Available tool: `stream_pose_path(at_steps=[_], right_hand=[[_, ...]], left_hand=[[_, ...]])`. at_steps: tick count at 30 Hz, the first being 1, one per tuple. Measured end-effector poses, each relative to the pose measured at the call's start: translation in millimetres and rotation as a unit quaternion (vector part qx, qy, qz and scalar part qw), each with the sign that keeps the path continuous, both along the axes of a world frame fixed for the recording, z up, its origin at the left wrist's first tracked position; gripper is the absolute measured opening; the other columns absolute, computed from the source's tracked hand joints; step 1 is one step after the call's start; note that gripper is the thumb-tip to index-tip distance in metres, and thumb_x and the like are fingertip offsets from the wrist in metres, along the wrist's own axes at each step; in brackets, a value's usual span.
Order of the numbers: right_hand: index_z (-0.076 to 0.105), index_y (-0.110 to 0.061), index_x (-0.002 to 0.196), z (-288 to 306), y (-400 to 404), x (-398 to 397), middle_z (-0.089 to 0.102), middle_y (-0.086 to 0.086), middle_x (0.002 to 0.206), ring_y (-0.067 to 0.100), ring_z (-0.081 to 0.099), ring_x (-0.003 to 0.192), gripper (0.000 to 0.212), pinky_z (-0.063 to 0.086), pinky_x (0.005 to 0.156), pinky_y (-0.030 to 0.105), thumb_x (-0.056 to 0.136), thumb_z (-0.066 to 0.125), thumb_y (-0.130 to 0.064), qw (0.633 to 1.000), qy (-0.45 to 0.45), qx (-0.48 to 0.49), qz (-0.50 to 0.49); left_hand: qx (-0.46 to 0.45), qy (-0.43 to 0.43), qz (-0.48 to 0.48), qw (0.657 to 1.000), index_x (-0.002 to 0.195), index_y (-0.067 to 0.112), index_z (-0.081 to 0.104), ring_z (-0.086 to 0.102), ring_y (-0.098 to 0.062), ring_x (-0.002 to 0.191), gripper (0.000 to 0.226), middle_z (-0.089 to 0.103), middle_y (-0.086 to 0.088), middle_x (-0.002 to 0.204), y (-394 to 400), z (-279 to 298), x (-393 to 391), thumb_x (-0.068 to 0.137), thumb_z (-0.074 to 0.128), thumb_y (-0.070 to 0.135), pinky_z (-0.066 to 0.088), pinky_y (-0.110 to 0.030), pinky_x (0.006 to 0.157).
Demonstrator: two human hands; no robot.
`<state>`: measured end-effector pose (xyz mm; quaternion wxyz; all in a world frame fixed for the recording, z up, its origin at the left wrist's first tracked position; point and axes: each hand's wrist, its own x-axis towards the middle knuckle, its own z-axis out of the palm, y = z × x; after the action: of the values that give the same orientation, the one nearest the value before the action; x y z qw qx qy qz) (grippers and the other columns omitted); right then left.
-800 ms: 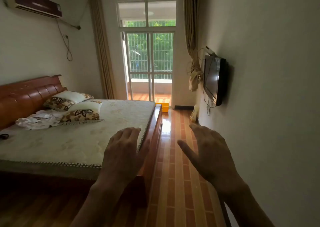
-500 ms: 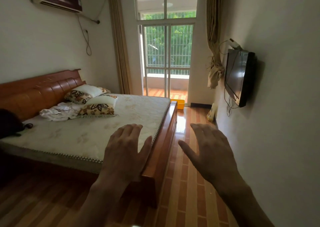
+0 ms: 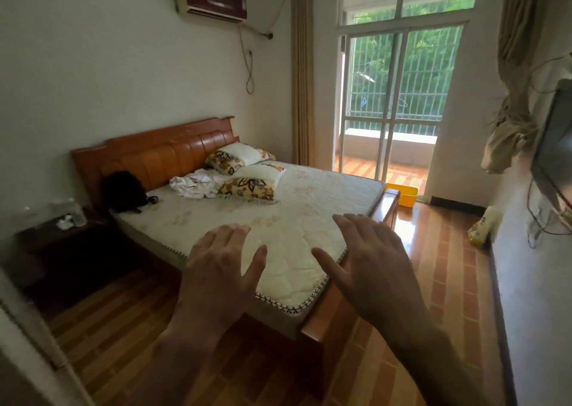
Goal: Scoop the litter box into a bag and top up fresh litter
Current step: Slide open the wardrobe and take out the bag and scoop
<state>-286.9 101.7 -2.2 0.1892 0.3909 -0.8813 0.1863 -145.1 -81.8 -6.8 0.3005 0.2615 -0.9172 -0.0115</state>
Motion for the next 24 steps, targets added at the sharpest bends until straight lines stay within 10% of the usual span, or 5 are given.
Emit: stream_pose_path(at_steps=[24], right_hand=[[0.035, -0.029, 0.153, 2.6, -349.6, -113.7, 0.043, -0.006, 0.154, 0.014, 0.038, 0.142, 0.073, 0.026, 0.121, 0.037, 0.095, 0.026, -0.072, 0.975, 0.008, 0.008, 0.221]], left_hand=[[0.01, 0.021, 0.195, 0.981, 0.141, 0.019, 0.056, 0.055, -0.019, 0.132, 0.068, 0.062, -0.001, 0.139, -271.7, 1.9, -57.4, 0.099, 0.025, 0.063, 0.042, -0.04, 0.112]])
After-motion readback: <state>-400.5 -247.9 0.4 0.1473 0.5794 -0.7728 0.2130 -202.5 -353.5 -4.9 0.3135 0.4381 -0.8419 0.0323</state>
